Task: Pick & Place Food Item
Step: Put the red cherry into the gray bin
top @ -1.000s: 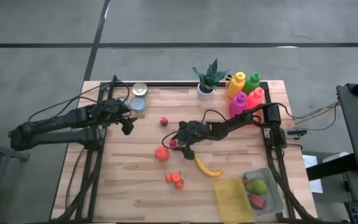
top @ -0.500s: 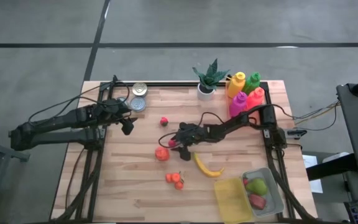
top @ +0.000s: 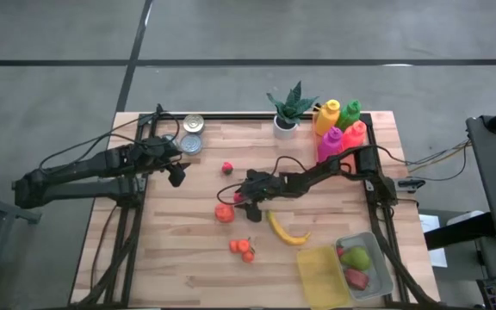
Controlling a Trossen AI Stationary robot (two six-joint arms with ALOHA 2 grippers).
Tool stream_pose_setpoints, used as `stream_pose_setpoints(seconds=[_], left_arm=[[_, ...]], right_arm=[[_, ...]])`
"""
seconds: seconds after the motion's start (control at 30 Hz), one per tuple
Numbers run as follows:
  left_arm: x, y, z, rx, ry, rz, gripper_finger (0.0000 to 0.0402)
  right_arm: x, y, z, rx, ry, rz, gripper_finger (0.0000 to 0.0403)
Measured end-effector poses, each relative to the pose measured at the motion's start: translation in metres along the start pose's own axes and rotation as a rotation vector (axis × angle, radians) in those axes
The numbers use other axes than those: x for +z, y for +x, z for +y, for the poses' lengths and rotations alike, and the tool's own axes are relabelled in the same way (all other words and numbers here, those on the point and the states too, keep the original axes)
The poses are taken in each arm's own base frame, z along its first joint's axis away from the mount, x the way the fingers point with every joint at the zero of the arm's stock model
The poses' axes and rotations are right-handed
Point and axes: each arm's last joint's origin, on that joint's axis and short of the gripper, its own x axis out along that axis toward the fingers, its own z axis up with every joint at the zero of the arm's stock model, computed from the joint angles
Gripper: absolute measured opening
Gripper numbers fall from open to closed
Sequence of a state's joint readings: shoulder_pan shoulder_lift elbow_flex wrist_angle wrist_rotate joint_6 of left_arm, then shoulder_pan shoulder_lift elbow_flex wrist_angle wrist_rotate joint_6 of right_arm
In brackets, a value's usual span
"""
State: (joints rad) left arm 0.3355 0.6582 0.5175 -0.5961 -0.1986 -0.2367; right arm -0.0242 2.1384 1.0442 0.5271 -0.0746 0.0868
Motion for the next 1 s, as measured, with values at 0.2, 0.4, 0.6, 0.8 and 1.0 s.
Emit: stream_pose_setpoints(seconds=[0.2,0.4,0.6,0.8,1.0], left_arm=[[0.0000,0.0000,0.0000,0.000,0.000,0.000,0.0275],[0.0000,0.0000,0.0000,0.000,0.000,0.000,0.0275],[0.0000,0.0000,0.0000,0.000,0.000,0.000,0.0275],[0.0000,0.0000,0.0000,0.000,0.000,0.000,0.0275],[0.0000,0.0000,0.0000,0.000,0.000,0.000,0.0275]], right_arm=[[-0.0011,-0.0005,-0.0001,-0.001,0.014,0.003,0.0245],[-0.0027,-0.0014,-0.0004,-0.003,0.018,0.007,0.0182],[-0.0033,-0.0016,-0.0004,-0.003,0.019,0.010,0.0174],[-0.0024,-0.0013,-0.0001,-0.002,0.019,0.012,0.0187],[-0.0017,-0.0017,0.0000,-0.001,0.020,0.011,0.0172]])
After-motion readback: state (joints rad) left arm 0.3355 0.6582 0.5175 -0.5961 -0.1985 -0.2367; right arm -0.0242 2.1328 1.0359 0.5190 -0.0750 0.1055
